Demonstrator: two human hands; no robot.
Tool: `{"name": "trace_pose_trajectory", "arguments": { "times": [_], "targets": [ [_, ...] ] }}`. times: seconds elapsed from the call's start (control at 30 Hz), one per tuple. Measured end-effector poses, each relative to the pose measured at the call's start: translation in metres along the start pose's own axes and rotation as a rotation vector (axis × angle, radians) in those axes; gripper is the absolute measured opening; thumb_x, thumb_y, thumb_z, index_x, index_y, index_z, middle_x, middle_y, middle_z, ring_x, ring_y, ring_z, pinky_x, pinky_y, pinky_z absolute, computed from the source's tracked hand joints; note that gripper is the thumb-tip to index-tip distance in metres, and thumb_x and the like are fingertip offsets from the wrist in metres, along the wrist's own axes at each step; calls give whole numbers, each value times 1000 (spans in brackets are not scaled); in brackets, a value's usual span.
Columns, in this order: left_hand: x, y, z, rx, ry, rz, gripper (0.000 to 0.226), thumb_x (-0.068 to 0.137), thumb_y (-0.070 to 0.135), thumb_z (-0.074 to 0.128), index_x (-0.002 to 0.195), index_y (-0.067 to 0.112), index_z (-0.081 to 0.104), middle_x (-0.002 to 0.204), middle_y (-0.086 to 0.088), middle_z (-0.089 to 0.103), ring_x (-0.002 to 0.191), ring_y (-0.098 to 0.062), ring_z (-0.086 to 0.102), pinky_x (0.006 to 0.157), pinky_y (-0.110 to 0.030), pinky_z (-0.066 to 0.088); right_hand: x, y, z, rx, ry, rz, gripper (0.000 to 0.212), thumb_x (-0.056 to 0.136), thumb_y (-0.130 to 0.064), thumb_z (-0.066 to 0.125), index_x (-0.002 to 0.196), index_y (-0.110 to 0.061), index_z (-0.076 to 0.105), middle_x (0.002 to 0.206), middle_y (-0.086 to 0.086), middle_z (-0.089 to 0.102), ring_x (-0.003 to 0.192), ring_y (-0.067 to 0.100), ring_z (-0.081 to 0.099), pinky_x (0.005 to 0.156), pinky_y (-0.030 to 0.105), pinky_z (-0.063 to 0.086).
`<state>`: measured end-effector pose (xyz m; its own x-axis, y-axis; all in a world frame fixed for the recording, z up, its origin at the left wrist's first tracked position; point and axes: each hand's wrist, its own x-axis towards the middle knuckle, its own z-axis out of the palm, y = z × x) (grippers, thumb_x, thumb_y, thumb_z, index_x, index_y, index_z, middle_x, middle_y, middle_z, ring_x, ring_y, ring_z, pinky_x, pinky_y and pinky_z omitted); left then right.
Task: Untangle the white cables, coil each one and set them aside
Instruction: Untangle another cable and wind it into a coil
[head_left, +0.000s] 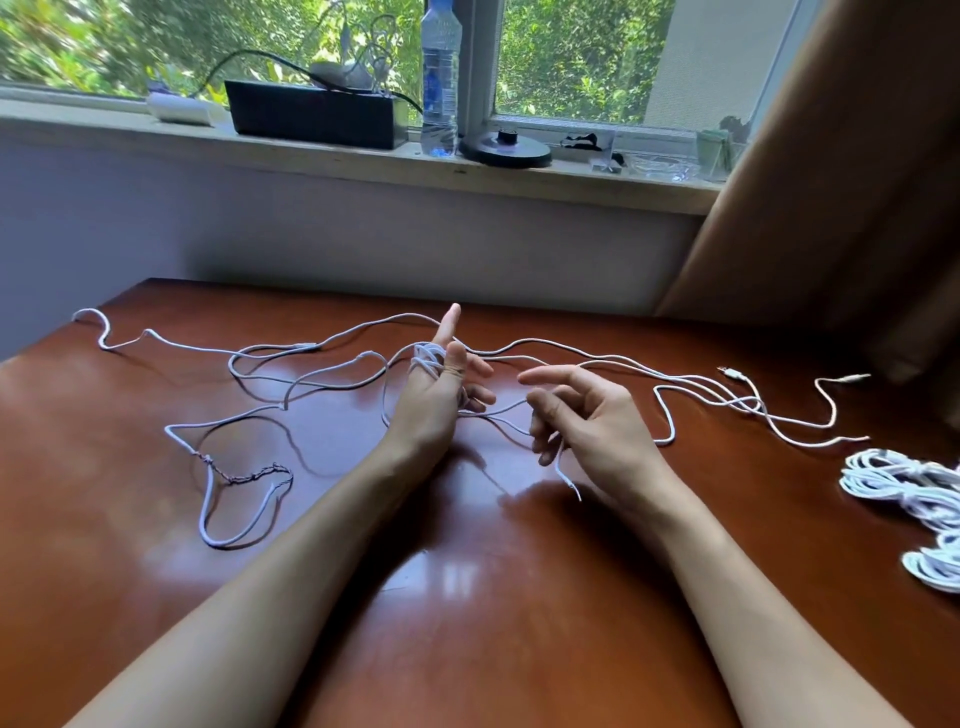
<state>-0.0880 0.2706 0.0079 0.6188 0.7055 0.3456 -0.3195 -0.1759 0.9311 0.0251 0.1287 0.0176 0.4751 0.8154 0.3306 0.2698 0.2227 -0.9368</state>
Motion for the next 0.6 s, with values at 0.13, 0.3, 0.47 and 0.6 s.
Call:
{"name": "trace_pose_trajectory", "arguments": {
  "times": [0.13,0.3,0.47,0.6],
  "targets": [
    [0,-1,-3,31,-6,-5,53,107,37,32,157,32,17,101,-17,60,69,-26,61,73,-37,49,1,-4,-2,109,-17,32,25,99,0,58,120,-11,64,86,14,66,57,19,56,48,34,53],
    [1,0,-6,121,-46,6,62,98,51,31,155,40,10,102,-22,67,63,-27,60,71,-37,48,0,-7,-1,246,-42,80,27,93,-14,62,120,-12,65,90,14,71,49,12,41,40,21,33],
    [1,-2,-3,154,-55,-20,63,104,58,23,160,32,12,76,-15,60,51,-16,46,50,-26,42,2,-6,-4,315,-80,133,26,105,-7,44,119,-9,66,70,8,54,43,6,22,44,20,17],
    [-1,3,4,42,-157,-188,94,85,82,7,158,26,23,63,-16,49,41,-9,35,42,-19,28,-1,-7,-2,117,-59,99,21,104,-11,52,114,-13,70,67,4,42,48,9,23,45,21,17]
  ]
}}
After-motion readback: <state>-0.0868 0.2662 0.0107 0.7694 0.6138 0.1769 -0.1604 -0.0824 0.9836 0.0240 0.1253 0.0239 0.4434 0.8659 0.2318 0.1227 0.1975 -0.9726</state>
